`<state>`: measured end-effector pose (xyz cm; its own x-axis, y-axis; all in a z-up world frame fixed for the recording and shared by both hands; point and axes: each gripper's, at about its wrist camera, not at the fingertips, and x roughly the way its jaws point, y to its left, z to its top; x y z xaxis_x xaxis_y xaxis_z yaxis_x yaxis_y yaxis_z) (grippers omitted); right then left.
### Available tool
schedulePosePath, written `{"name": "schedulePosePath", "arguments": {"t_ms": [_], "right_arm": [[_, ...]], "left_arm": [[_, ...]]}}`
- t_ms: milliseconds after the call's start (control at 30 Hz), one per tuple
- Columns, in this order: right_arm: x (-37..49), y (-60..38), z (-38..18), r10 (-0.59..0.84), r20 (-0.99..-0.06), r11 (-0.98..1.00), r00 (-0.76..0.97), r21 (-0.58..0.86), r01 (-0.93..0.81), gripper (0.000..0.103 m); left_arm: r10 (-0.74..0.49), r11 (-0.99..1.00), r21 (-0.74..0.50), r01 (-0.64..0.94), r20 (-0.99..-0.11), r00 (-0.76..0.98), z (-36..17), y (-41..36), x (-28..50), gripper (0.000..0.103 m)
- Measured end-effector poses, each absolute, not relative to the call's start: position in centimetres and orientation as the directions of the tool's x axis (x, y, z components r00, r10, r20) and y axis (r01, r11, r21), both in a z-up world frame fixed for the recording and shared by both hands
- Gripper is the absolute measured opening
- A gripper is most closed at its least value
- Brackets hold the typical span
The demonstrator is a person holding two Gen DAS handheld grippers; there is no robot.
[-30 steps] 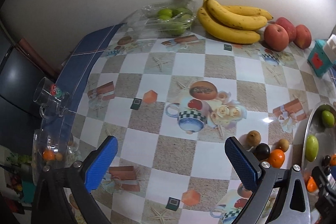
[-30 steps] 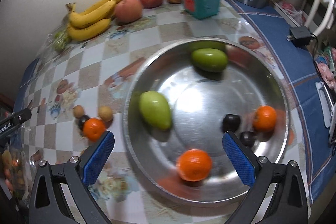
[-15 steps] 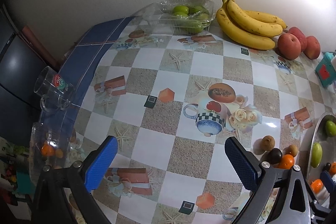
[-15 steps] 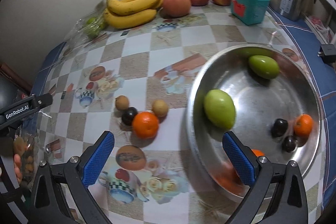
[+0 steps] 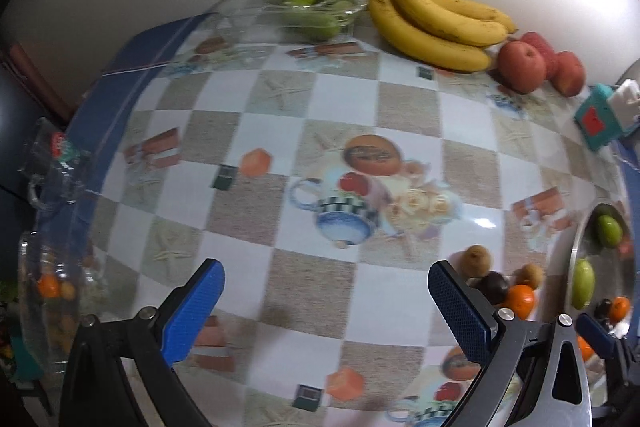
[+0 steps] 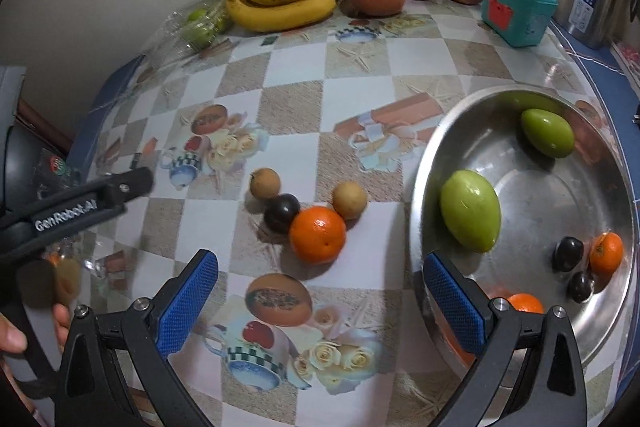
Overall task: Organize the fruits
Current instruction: 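Close the left tool on a small brown fruit while the right tool grasps an orange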
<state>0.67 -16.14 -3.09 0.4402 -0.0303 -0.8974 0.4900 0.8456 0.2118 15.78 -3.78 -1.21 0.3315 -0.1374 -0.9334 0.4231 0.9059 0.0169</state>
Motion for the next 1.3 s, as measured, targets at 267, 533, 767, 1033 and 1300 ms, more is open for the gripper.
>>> {"name": "schedulePosePath", "arguments": {"t_ms": [267,533,767,1033,1300], "right_arm": [[1.1,-16.1,-3.1,-0.054,-0.895,0.849,0.443,0.193,0.492,0.099],[1.0,-17.2,-3.4,-0.042,-0.888,0.821,0.457,0.231,0.523,0.078],[1.2,-17.4,-3.8,-0.027,-0.892,0.824,0.452,0.236,0.515,0.063],[2.1,-17.0,-5.0,-0.003,-0.906,0.840,0.423,0.228,0.493,0.060],[2.6,-17.0,-6.1,0.015,-0.919,0.839,0.395,0.226,0.495,0.051]], "left_arm": [[-0.212,0.875,-0.042,0.482,-0.929,0.304,-1.1,-5.7,14.9,0.103],[-0.285,0.854,-0.147,0.499,-0.935,0.211,-2.8,-7.5,14.2,0.095],[-0.321,0.844,-0.194,0.501,-0.929,0.181,-3.3,-8.7,14.1,0.087],[-0.334,0.832,-0.219,0.510,-0.932,0.144,-4.4,-9.7,14.0,0.071],[-0.321,0.826,-0.211,0.523,-0.938,0.129,-5.4,-10.8,13.7,0.048]]}}
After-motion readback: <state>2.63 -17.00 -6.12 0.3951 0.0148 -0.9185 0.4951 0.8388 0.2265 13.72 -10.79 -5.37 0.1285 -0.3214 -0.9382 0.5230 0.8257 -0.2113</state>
